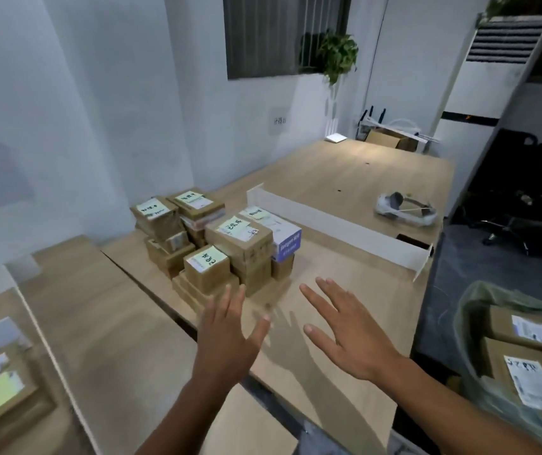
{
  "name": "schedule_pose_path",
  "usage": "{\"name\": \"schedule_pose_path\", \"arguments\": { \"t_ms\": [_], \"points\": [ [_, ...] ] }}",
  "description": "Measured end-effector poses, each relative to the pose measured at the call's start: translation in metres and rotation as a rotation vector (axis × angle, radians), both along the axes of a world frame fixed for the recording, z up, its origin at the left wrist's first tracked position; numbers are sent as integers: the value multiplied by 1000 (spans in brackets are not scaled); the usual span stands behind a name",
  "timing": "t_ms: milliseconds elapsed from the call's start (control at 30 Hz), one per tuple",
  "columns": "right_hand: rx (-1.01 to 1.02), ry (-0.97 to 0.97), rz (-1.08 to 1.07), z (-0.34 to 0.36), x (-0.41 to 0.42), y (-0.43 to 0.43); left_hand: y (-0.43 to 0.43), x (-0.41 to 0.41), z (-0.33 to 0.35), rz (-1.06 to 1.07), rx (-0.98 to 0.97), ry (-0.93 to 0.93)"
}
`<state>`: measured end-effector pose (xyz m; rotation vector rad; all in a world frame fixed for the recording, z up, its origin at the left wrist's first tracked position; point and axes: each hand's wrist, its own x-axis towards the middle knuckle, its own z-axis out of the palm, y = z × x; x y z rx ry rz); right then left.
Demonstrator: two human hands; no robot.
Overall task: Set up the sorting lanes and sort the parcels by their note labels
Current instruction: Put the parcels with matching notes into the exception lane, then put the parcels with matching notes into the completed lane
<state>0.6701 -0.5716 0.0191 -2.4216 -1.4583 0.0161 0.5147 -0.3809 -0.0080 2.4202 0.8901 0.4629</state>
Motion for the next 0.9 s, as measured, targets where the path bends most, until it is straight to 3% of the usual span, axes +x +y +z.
{"name": "schedule_pose_path", "arguments": {
  "t_ms": [100, 267, 567, 733, 900],
  "points": [
    [-21, -17, 41, -2, 53, 29, 13, 57, -6, 56, -144, -7],
    [8, 7, 140, -5, 142, 77, 47, 131, -3, 154, -115, -28],
    [85, 348, 335, -36, 275, 194, 106, 217, -9, 394, -220, -277],
    [20, 388, 376, -55, 301, 269, 146, 236, -25, 634, -264, -171],
    [-43, 331, 356, -81, 305, 344, 189, 259, -55, 673, -263, -79]
  ]
}}
